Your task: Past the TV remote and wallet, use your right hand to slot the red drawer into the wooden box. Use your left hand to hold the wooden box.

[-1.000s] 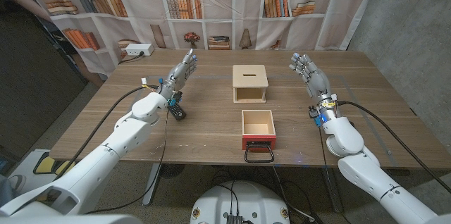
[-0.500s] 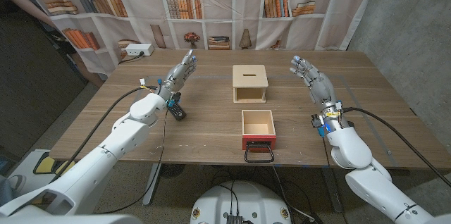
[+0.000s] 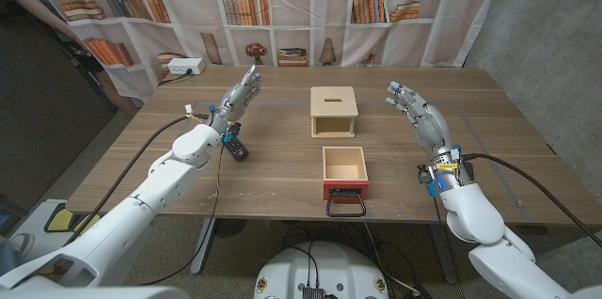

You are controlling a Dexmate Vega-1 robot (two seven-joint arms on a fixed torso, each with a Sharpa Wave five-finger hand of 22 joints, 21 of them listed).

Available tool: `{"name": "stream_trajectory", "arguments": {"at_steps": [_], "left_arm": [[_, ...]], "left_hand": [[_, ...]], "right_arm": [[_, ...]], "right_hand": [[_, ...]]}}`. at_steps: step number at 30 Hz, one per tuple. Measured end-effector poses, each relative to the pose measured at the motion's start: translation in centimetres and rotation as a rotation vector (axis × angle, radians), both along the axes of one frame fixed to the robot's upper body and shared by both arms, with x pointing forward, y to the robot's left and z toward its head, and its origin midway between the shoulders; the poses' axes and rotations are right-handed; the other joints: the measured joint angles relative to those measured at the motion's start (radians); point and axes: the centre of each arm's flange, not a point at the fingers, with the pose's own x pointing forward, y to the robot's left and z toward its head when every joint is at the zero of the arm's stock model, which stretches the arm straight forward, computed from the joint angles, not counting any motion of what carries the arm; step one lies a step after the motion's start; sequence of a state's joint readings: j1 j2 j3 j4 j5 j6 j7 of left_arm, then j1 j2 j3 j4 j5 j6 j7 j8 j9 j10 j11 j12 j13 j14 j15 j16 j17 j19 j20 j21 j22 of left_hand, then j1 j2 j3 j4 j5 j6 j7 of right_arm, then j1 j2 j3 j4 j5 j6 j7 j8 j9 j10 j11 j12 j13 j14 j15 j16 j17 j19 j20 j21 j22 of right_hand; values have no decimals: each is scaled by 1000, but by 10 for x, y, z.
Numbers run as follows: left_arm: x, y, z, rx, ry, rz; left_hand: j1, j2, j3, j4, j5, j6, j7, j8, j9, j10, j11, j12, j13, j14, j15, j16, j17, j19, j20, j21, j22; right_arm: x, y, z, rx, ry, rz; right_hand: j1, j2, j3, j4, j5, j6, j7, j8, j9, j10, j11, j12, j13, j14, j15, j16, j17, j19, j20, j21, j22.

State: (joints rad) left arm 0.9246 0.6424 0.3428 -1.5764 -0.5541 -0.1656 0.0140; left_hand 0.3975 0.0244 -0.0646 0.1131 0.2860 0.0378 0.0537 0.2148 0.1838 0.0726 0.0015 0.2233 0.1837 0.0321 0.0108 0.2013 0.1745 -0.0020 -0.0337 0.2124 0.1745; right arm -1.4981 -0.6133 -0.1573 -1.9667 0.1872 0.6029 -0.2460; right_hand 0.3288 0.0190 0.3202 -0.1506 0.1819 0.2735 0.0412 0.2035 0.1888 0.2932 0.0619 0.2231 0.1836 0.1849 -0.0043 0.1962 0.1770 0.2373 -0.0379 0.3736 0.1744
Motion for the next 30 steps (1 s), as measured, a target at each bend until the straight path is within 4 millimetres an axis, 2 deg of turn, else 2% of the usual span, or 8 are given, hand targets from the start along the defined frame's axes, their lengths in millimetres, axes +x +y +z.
{"name": "stream_trajectory", "arguments": {"at_steps": [6, 14, 24, 30], "left_arm": [[3, -6, 3, 4, 1, -8], [3, -13, 6, 6, 9, -1], [-8, -28, 12, 3, 12, 40], [-11, -38, 15, 18, 16, 48]], "left_hand": [[5, 5, -3, -3, 0, 0, 0, 0, 0, 0, 0, 0, 0, 0, 0, 0, 0, 0, 0, 0, 0], [5, 5, -3, -3, 0, 0, 0, 0, 0, 0, 0, 0, 0, 0, 0, -6, 0, 0, 0, 0, 0], [11, 11, -3, -3, 0, 4, -4, -5, 0, 4, -4, -7, 0, 0, 0, -6, 0, 0, 0, 0, 0], [11, 11, -3, -3, 0, 4, -4, -5, 0, 3, -4, -7, 0, 0, 0, -6, 0, 0, 0, 0, 0]], "right_arm": [[-13, 3, -4, -28, -8, -17], [-20, -1, -3, -58, -5, -21], [-16, -21, 6, -108, 5, -4], [-21, -30, 10, -128, 3, -12]], "right_hand": [[8, 0, 0, 0, 0, 3, -3, 0, 0, 8, -3, 0, 0, 7, -7, 0, 0, 2, -2, 0, 0], [12, -4, 1, -7, 0, 4, -4, 0, 0, 7, -3, 8, 0, 8, -8, 0, 0, 7, -7, -4, 0], [22, -4, 0, -8, 0, 7, -7, 0, 0, 13, -9, 8, 0, 14, -3, 0, 0, 14, 0, -8, 0], [32, -2, 0, -8, 0, 12, -13, 0, 0, 13, -9, 8, 0, 18, -8, 0, 0, 14, 0, -11, 0]]}}
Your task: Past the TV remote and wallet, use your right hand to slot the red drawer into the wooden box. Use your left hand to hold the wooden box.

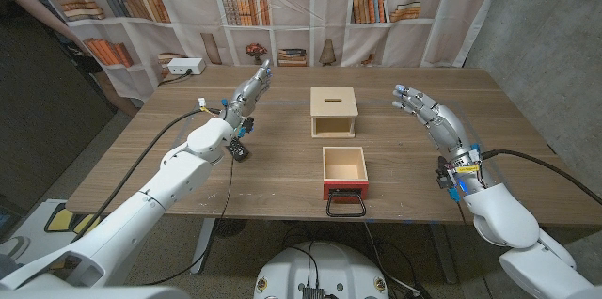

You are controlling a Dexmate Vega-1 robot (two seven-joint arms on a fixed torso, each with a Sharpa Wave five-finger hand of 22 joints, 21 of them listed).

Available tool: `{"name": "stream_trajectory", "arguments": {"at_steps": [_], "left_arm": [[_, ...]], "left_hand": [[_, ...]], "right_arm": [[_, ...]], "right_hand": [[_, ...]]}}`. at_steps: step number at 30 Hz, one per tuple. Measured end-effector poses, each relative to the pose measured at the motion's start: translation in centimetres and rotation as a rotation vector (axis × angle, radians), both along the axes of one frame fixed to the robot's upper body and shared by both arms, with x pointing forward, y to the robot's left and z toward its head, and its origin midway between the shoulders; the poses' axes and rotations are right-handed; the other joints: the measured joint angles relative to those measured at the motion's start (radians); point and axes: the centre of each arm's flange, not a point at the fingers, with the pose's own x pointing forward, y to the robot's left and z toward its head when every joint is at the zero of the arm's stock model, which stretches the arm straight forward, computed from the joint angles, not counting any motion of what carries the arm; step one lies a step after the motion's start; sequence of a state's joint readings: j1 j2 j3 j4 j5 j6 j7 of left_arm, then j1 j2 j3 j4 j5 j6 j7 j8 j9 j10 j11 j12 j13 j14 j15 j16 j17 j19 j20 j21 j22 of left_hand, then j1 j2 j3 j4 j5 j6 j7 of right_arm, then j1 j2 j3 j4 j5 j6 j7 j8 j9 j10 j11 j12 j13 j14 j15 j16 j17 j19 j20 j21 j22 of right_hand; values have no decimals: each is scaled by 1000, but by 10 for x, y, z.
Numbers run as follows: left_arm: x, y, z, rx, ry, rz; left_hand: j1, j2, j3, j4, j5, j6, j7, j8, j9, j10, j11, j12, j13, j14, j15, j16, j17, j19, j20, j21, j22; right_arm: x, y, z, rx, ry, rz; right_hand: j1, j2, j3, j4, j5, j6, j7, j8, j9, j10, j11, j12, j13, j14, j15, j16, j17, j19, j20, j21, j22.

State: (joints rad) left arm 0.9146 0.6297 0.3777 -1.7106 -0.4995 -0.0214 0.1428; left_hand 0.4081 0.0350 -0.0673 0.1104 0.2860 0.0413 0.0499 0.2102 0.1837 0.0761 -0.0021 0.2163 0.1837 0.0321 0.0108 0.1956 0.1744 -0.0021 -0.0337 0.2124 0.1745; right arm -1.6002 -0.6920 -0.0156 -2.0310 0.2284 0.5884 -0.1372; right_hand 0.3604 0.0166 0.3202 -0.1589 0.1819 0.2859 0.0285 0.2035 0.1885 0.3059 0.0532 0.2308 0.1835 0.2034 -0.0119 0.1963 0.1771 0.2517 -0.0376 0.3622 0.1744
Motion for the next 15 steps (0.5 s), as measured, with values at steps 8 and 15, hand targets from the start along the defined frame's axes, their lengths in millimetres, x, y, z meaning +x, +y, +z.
{"name": "stream_trajectory", "arguments": {"at_steps": [8, 15], "left_arm": [[2, 1, 8, 34, -2, -27], [-1, 15, 11, 56, -20, -55]], "left_hand": [[0, 0, 0, 0, 0, 0, 0, 0, 0, 0, 0, 0, 0, 0, 0, -3, 0, 0, 0, -6, 0], [0, 0, 0, 0, 0, 0, 0, 0, 0, -4, 4, 0, 0, 0, 0, -3, 0, 0, 0, -6, 0]], "right_arm": [[-18, 13, -5, 1, -4, -63], [-34, 38, -18, -50, -8, -162]], "right_hand": [[17, 9, 5, -5, 0, 0, 0, 0, 0, 4, -4, 0, 0, 0, 0, 0, 0, 3, -4, -4, 0], [43, 16, 11, -11, 0, 5, -5, 0, 0, 7, -7, 0, 0, 5, -5, 0, 0, 9, -2, -8, 0]]}}
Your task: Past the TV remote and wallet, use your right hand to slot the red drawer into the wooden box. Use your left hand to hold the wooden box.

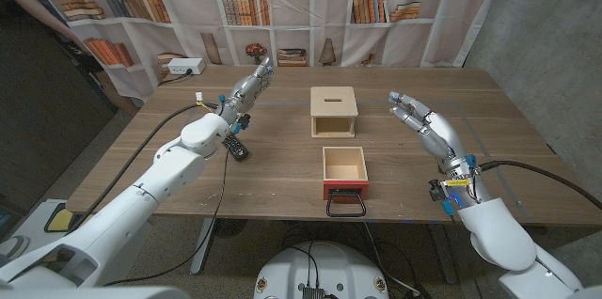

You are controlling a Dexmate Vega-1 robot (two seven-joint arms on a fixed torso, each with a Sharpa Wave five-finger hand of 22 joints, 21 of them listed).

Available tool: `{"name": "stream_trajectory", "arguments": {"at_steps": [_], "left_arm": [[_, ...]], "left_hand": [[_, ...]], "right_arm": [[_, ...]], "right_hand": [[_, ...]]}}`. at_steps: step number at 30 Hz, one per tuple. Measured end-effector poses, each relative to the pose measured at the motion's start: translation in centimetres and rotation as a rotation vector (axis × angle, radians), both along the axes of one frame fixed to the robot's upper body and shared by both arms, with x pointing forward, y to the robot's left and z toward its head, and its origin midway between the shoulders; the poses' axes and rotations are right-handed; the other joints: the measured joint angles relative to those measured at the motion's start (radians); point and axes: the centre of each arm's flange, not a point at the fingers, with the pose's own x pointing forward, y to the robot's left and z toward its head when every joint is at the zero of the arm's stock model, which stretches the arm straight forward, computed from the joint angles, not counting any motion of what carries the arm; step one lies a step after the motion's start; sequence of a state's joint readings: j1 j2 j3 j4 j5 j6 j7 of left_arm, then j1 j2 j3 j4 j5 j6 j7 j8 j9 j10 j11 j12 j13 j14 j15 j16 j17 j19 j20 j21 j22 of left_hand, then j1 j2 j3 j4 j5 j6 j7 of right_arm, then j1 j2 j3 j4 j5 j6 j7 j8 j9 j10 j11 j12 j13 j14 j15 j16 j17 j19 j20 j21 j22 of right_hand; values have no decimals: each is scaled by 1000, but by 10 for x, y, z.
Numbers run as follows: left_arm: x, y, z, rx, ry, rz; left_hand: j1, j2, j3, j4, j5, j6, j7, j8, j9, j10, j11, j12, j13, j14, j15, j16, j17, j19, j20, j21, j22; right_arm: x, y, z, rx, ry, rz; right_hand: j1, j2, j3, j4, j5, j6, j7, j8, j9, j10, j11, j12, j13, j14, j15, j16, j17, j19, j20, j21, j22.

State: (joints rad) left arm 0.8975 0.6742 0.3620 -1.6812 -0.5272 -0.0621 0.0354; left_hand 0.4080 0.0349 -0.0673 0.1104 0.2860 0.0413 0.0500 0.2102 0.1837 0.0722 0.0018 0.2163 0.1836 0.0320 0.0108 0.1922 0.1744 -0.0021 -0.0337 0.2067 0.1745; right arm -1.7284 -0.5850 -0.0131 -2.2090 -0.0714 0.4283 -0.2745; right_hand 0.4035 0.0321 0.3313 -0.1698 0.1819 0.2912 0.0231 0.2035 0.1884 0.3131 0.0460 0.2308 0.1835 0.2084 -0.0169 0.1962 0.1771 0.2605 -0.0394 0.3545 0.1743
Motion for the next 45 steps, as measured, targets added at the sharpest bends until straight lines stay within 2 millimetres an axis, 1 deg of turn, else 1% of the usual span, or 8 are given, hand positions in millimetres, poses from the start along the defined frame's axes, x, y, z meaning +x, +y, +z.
{"name": "stream_trajectory", "arguments": {"at_steps": [5, 11, 15, 20, 27, 35, 38, 45], "left_arm": [[-1, 8, -3, 7, -5, -12], [-2, 9, -8, 12, -13, -29], [-3, 8, -10, 19, -17, -34], [-4, 6, -10, 28, -30, -43], [-5, 2, -11, 37, -39, -60], [-4, 2, -9, 44, -58, -78], [-4, 2, -8, 47, -62, -85], [2, 2, -7, 54, -62, -103]], "left_hand": [[0, 0, -4, -4, 0, 0, 0, 0, 0, 0, 0, -7, 0, 0, 0, 0, 5, 0, 0, 0, 0], [3, 3, -4, -4, 0, 0, 0, 0, 0, 0, 0, -7, 0, 0, 0, 0, 5, 0, 0, 0, 0], [3, 3, -4, -4, 0, 0, 0, 0, 0, 0, 0, -7, 0, 0, 0, 0, 5, 0, 0, 0, 0], [3, 3, -4, -4, 0, 0, 0, 0, 0, 0, 0, -7, 0, 0, 0, 0, 5, 0, 0, 0, 0], [3, 3, -4, -4, 0, 0, 0, 0, 0, 0, 0, -7, 0, 0, 0, 0, 5, -4, 4, -4, 0], [11, 11, -4, -4, 0, 0, 0, 0, 0, 0, 0, -7, 0, 0, 0, 0, 5, -4, 4, -4, 0], [11, 11, -4, -4, 0, 0, 0, 0, 0, 4, -4, -7, 0, 0, 0, 0, 5, -6, 6, -4, 0], [11, 11, -8, -8, 0, 0, 0, 0, 0, 4, -4, -7, 0, 0, 0, 0, 5, -9, 9, -4, 0]], "right_arm": [[-9, 11, -6, -44, -4, -68], [-20, 20, -11, -93, -15, -140], [-26, 24, -13, -125, -30, -188], [-35, 29, -16, -161, -51, -247], [-46, 35, -19, -199, -65, -314], [-59, 46, -23, -257, -78, -405], [-64, 52, -24, -261, -78, -410], [-75, 67, -30, -358, -113, -524]], "right_hand": [[22, 5, 4, -4, 0, 5, -5, 0, 0, 5, -5, 0, 0, 8, -8, 0, 0, 4, -3, 0, 0], [39, 6, 16, -5, 0, 9, -9, 0, 0, 11, -11, 0, 0, 13, -13, 0, 0, 14, 0, 0, 0], [79, 4, 24, -13, 0, 15, -14, 0, 0, 18, -18, 0, 0, 19, -19, 0, 0, 23, -2, -8, 0], [120, -17, 31, -19, 8, 20, -20, 4, 0, 23, -23, 0, 0, 21, -21, -4, -5, 36, -3, -12, -1], [188, -30, 42, -25, 15, 25, -25, 4, 0, 31, -31, 0, 0, 26, -26, -4, -5, 39, 0, -22, -2], [284, -45, 66, -22, 29, 29, -31, 4, 0, 35, -42, 0, 0, 33, -22, -8, -5, 49, -2, -36, -2], [321, -54, 73, -23, 31, 27, -42, 4, 0, 34, -52, -2, 0, 33, -22, -8, -5, 59, -2, -39, -2], [366, -78, 76, -20, 33, 35, -50, 4, 0, 49, -67, -3, 0, 51, -23, -8, -5, 75, -3, -45, 1]]}}
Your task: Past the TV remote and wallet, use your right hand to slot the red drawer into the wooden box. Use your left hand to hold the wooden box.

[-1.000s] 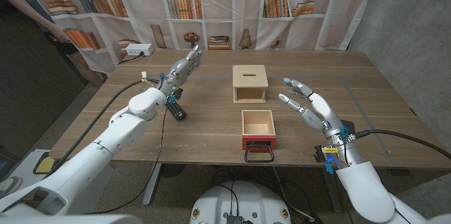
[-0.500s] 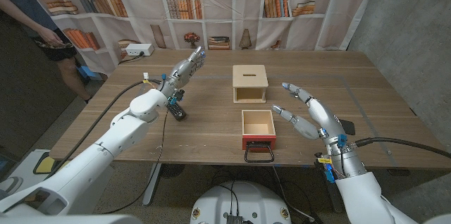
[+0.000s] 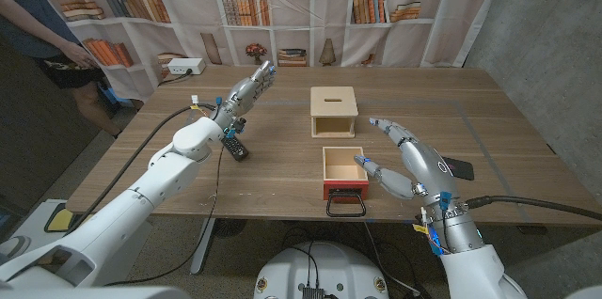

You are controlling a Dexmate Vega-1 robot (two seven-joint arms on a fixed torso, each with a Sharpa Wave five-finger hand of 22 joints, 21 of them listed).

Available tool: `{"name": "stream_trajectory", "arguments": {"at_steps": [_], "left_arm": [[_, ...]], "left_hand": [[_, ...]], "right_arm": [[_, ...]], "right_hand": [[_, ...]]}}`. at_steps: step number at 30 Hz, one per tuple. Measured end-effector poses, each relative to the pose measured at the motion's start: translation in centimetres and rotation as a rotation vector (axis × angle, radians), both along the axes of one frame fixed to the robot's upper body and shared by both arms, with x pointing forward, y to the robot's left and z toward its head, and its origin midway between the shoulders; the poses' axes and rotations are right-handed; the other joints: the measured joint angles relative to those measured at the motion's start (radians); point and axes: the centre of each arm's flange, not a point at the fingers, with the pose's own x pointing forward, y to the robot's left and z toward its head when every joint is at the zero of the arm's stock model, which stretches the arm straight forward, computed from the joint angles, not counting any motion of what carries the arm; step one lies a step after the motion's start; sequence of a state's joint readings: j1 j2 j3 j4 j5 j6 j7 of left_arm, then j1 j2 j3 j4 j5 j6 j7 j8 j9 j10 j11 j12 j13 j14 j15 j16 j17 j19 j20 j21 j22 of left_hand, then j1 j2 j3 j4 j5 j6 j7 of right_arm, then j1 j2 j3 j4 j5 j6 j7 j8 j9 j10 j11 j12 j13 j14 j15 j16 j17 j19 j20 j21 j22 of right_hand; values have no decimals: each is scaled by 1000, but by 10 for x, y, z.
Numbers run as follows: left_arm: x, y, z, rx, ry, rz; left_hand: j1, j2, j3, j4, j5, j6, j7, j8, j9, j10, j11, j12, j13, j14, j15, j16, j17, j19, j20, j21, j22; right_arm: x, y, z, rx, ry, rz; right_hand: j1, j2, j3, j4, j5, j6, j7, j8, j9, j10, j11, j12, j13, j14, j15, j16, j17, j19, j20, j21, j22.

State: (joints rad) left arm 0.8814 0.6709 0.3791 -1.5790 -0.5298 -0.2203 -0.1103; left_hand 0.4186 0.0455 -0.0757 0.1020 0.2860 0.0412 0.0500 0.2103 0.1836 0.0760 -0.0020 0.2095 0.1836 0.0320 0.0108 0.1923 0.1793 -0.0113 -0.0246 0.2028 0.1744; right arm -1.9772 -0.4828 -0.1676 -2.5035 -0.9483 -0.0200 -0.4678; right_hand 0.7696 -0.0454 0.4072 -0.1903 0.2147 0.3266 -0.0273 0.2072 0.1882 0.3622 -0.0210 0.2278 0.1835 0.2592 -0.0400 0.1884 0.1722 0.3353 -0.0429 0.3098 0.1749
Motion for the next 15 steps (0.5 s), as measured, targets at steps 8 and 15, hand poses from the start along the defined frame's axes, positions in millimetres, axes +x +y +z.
{"name": "stream_trajectory", "arguments": {"at_steps": [8, 15], "left_arm": [[3, -1, 2, 19, -1, -16], [3, -1, 3, 31, -5, -31]], "left_hand": [[0, 0, 0, 0, 0, 3, 3, 0, 0, 0, 0, 0, 0, 0, 0, 0, 0, 0, 0, 0, 0], [0, 0, 0, 0, 0, 4, 4, 0, 0, 0, 0, 0, 0, 0, 0, 0, 0, 0, 0, 0, 0]], "right_arm": [[-9, 14, -3, -75, -4, -66], [-17, 29, -2, -126, 6, -86]], "right_hand": [[31, -8, 7, 13, 0, -14, -25, -4, 5, 0, -16, 0, 0, 48, -1, 8, 3, 29, 1, 0, 3], [54, -2, 9, 15, 0, -13, -32, -9, 5, 17, -34, 0, 0, 75, 1, 12, 3, 52, -2, 0, 5]]}}
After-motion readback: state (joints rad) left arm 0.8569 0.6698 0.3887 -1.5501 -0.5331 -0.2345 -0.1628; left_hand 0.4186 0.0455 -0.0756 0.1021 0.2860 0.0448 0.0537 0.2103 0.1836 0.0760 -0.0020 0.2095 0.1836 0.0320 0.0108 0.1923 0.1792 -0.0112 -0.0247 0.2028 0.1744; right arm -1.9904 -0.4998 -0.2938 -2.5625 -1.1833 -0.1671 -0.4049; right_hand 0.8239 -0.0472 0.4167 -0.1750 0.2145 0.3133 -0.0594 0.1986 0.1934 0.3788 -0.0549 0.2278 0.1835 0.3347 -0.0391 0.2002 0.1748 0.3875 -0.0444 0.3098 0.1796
